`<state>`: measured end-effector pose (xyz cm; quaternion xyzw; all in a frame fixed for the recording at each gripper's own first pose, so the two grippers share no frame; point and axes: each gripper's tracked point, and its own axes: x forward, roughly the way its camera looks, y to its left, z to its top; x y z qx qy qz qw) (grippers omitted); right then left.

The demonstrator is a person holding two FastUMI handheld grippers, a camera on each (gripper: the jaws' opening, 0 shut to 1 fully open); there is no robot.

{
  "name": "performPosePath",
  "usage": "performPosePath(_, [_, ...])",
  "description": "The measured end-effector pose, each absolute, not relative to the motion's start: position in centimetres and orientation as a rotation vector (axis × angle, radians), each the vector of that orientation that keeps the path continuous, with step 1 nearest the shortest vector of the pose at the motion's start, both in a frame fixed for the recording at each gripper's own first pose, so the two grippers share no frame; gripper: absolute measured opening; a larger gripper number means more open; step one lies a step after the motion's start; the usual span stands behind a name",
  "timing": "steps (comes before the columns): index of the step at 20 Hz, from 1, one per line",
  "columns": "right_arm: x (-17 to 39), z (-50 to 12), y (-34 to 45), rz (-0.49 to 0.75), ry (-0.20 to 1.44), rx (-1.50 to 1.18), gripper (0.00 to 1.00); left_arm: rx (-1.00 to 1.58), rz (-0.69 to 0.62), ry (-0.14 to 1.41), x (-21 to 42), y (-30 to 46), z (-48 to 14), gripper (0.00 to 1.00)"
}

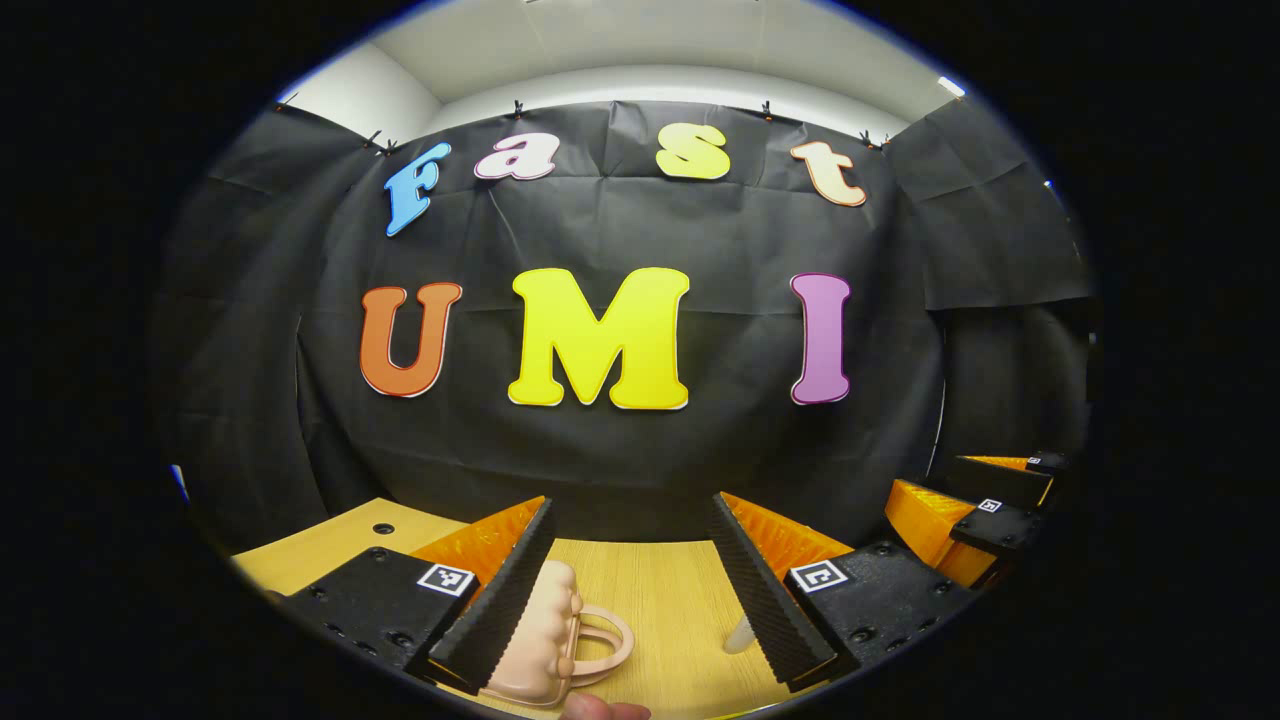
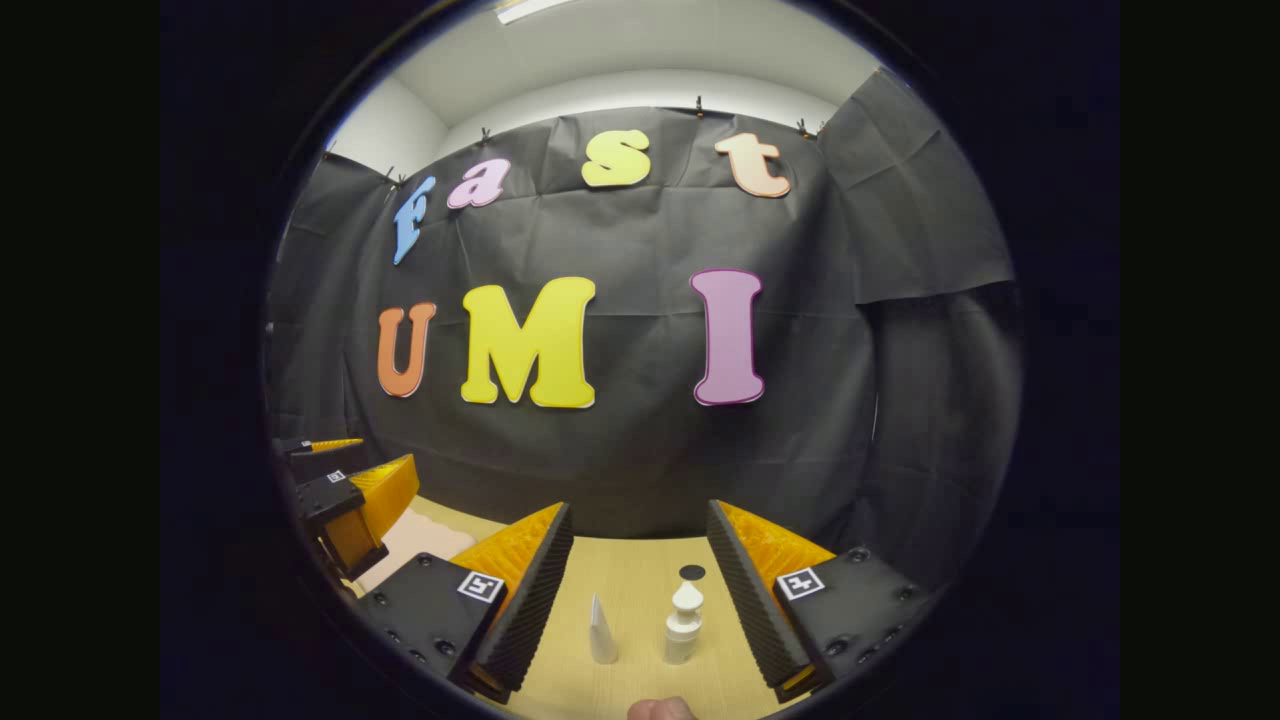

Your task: First open the suitcase, pack the skin care products into it, and then close the suitcase.

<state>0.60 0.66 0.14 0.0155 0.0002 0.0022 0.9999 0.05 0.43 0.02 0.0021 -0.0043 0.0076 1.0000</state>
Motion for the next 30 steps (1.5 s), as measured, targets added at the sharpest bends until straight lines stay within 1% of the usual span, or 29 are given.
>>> performPosePath(8, [-0.2, -0.2, -0.2, -0.003, 0.008, 0.031, 0.8, 0.02, 0.012, 0.001, -0.6, 0.1, -0.6, 0.98])
performPosePath(14, [-0.4, -1.1, -1.8, -0.021, 0.019, 0.004, 0.8, 0.108, -0.007, 0.059, -0.4, 0.6, -3.6, 0.98])
performPosePath(16, [-0.3, -1.9, -2.8, -0.035, 0.036, -0.004, 0.8, 0.186, -0.057, 0.106, -0.1, 0.1, -6.1, 0.98])
performPosePath(20, [0.0, -3.4, -4.6, -0.057, 0.079, -0.008, 0.8, 0.44, -0.143, 0.21, 0.6, 0.5, -11.3, 0.99])
performPosePath(21, [0.0, -3.6, -5.0, -0.06, 0.084, -0.009, 0.8, 0.486, -0.167, 0.256, 0.7, 0.8, -13.0, 0.99])
performPosePath(26, [-0.2, -3.5, -6.5, -0.07, 0.089, -0.019, 0.8, 0.753, -0.156, 0.448, 1.2, 2.8, -19.7, 0.98])
performPosePath(30, [-0.5, -4.1, -8.7, -0.105, 0.104, -0.009, 0.8, 0.923, -0.152, 0.602, 1.4, 4.3, -23.5, 0.97])
